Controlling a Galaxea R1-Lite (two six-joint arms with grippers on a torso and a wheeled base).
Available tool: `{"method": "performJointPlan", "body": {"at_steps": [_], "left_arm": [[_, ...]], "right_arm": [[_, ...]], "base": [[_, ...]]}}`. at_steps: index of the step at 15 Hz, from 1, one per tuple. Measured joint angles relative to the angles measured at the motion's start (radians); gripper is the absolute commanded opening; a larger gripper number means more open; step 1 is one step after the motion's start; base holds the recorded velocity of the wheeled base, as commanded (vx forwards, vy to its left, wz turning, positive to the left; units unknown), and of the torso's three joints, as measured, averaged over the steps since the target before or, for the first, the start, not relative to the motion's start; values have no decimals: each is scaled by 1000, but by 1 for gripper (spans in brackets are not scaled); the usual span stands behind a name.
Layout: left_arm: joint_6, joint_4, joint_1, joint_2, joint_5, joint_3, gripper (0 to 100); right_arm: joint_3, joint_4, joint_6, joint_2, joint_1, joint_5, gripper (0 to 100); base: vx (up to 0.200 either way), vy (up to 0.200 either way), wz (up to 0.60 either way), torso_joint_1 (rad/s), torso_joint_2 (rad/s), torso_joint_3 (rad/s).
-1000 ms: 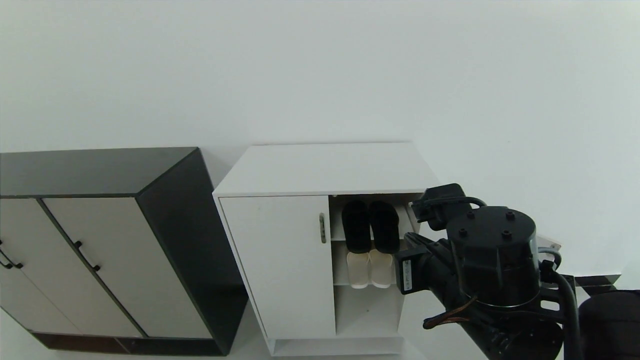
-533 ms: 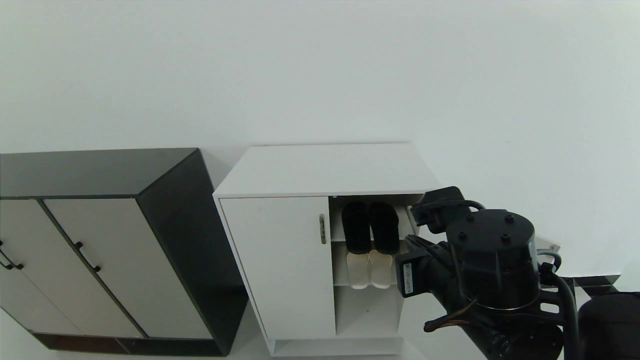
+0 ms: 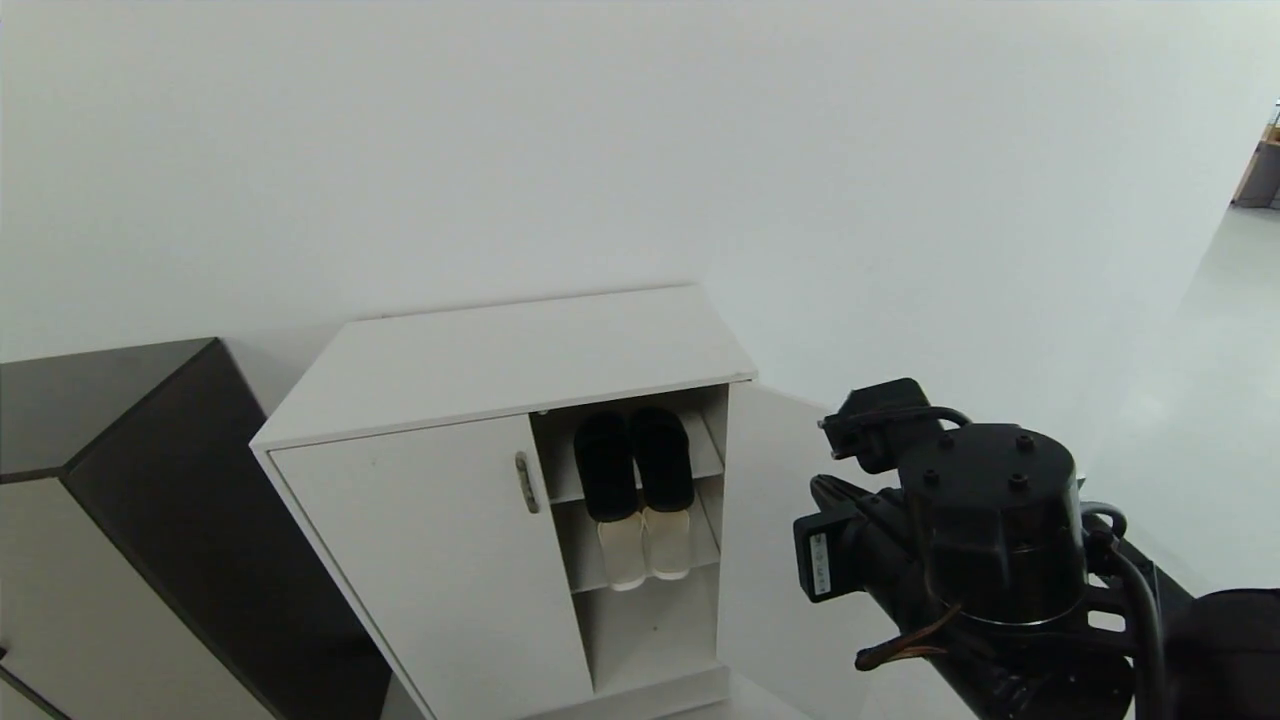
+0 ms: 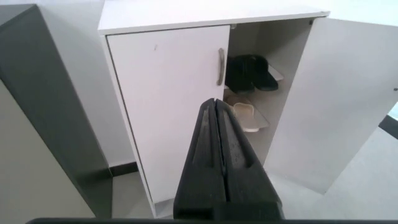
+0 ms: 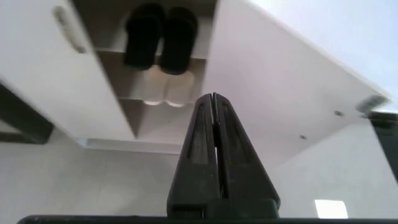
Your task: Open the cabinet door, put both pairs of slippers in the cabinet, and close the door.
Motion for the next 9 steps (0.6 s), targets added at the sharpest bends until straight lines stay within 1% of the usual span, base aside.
{"method": "performJointPlan", "body": {"at_steps": [5,7,8,9], "left_arm": [[1,0,0,0,0,0,0],[1,0,0,0,0,0,0],[1,0,0,0,0,0,0],[1,0,0,0,0,0,0]], "right_arm": [[-11,0,-17,-1,-55,12,0],[-50,11,-14,-3,-90,72,0],[-73,29,-13,-4,-106,77,0],[-118,89,-6,-3,-127,78,0]], "base": [[0,0,0,0,0,0],[0,0,0,0,0,0],[0,0,0,0,0,0],[0,0,0,0,0,0]]}}
